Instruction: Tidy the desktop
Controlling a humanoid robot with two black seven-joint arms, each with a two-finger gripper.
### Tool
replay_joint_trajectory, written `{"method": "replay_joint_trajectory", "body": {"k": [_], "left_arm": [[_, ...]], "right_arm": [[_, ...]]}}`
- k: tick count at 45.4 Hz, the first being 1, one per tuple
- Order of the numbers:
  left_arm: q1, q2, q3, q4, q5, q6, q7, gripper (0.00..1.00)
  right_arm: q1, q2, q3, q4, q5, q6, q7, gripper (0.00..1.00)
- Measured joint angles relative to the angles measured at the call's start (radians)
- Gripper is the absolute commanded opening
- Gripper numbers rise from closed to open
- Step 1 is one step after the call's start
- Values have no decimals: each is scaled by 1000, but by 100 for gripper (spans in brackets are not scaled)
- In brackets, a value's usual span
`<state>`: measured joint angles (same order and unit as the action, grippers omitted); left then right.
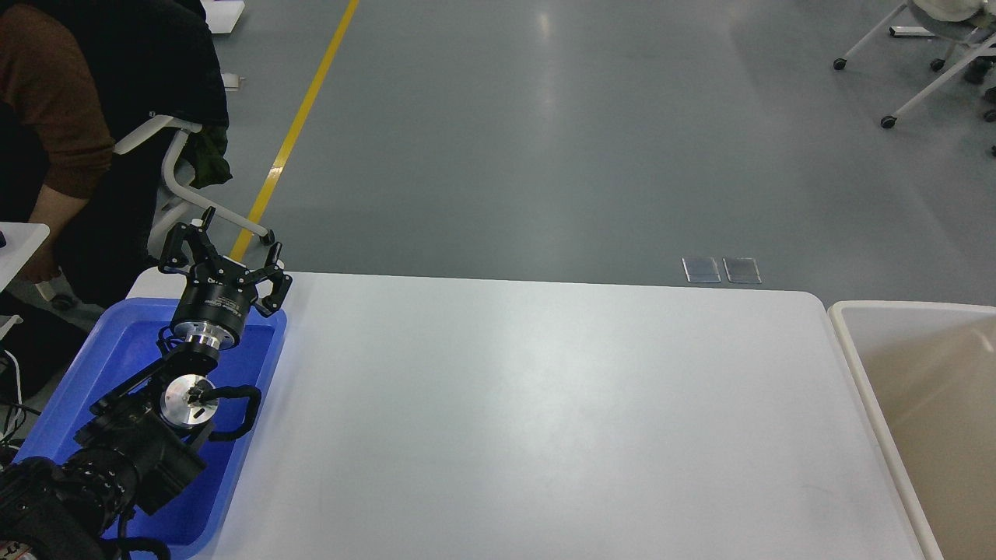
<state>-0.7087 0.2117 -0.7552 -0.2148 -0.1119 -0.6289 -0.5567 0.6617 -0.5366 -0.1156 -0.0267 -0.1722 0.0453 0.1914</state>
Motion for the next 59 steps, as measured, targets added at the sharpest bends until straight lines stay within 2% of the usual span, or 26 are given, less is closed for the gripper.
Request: {"method": "replay_joint_trajectory", "body": {"k": [3,6,8,9,10,43,49,59], "left_arm": [[0,0,0,0,0,0,0,100],[0,0,0,0,0,0,0,100],[0,0,0,0,0,0,0,100],[0,0,0,0,0,0,0,100],[0,0,0,0,0,0,0,100],[0,0,0,0,0,0,0,100],[0,0,0,0,0,0,0,100],[0,0,0,0,0,0,0,100]], "right_arm": [[-4,5,1,0,1,-8,0,46],[-6,8,1,0,2,-17,0,69],[-8,10,1,0,2,-25,0,88],[-9,10,1,0,2,-28,0,96],[-10,11,2,0,2,-33,1,99],[0,16,15,23,3,-49,5,100],[15,9,94,64,4,-49,7,100],[52,-50,328,178,3,-48,9,100]]}}
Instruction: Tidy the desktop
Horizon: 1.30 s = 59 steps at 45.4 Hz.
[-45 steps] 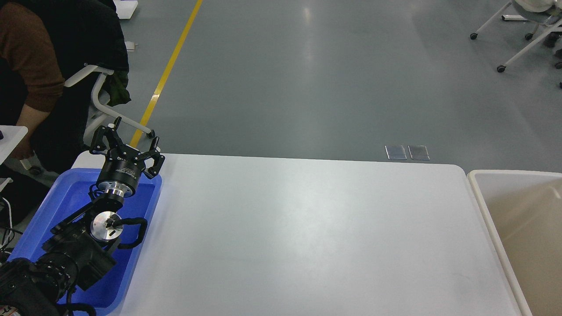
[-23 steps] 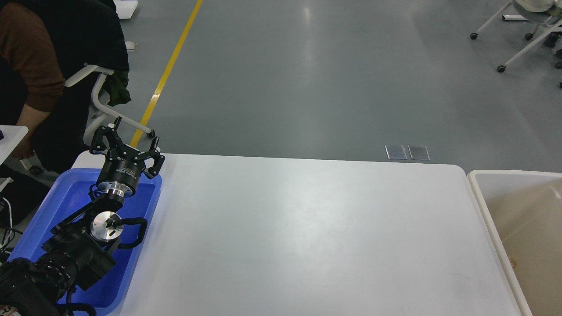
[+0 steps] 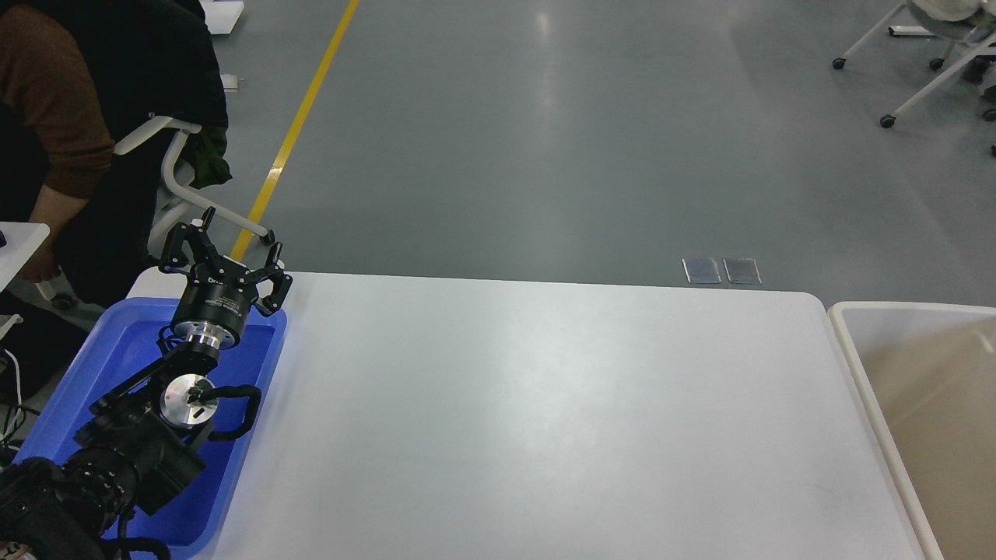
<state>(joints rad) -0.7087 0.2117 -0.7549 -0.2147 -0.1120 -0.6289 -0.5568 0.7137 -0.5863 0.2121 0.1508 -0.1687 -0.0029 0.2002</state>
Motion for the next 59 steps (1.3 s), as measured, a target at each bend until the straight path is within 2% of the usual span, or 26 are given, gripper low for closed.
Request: {"method": "replay_joint_trajectory", "body": {"k": [9,18,28,32,36,37,44,59], "left_arm": [[0,0,0,0,0,0,0,100],[0,0,0,0,0,0,0,100],[0,0,0,0,0,0,0,100],[0,0,0,0,0,0,0,100],[0,0,0,0,0,0,0,100],[0,0,0,0,0,0,0,100],[0,0,0,0,0,0,0,100],[0,0,0,0,0,0,0,100]], "right_arm": [[24,-67,155,138,0,3,9,100],[28,-107,362,272,-1,8,55,100],[29,-125,524,363,-3,44,86,100],[29,-128,571,392,-4,77,105,100],[26,-128,615,416,-4,122,137,100],[22,-128,636,429,-4,151,157,100],[-1,-124,707,460,-4,242,204,100],[-112,-61,830,488,-3,400,246,100]]}}
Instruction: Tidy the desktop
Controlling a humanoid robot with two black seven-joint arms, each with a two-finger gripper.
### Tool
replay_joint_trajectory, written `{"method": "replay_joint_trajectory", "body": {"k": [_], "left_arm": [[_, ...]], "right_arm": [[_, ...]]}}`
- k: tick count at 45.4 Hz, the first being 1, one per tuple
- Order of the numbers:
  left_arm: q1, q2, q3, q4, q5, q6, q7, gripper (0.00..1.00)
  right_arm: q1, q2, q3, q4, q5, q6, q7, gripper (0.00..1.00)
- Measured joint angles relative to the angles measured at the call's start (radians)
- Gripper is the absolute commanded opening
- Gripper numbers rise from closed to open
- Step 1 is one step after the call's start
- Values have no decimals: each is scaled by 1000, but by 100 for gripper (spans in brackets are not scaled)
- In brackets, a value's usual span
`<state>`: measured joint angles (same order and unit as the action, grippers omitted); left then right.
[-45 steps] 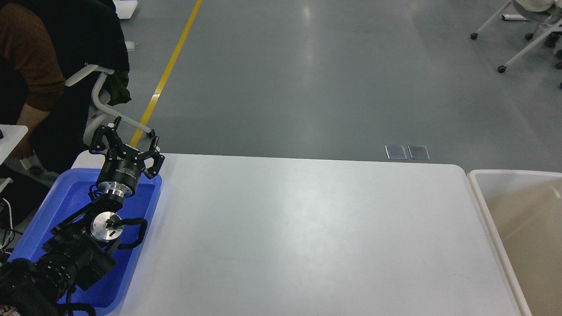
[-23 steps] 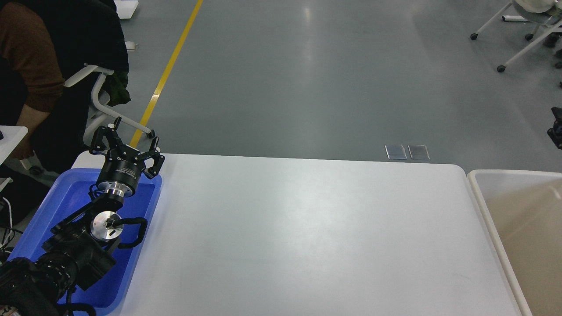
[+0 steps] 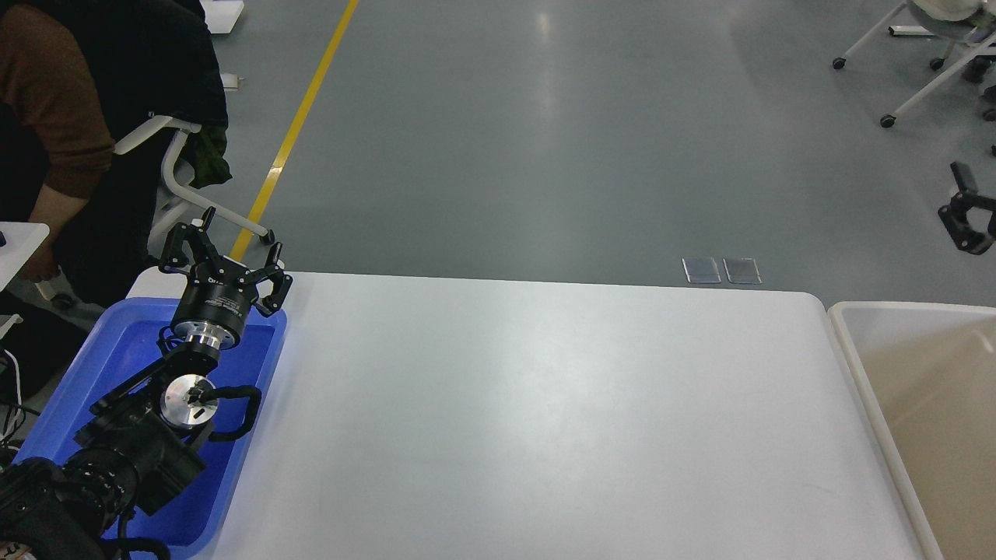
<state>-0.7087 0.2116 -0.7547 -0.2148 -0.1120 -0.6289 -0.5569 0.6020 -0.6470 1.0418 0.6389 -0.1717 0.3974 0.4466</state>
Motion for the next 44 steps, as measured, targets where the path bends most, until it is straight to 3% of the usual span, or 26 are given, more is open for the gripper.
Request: {"method": "replay_joint_trajectory", "body": {"k": [22,44], "left_arm": [[0,0,0,0,0,0,0,100],[0,0,0,0,0,0,0,100]], "right_arm": [[-144,140,29,-9,-1,70,9,100],[-105,167,-19,-62,-11,69,9,100]]}}
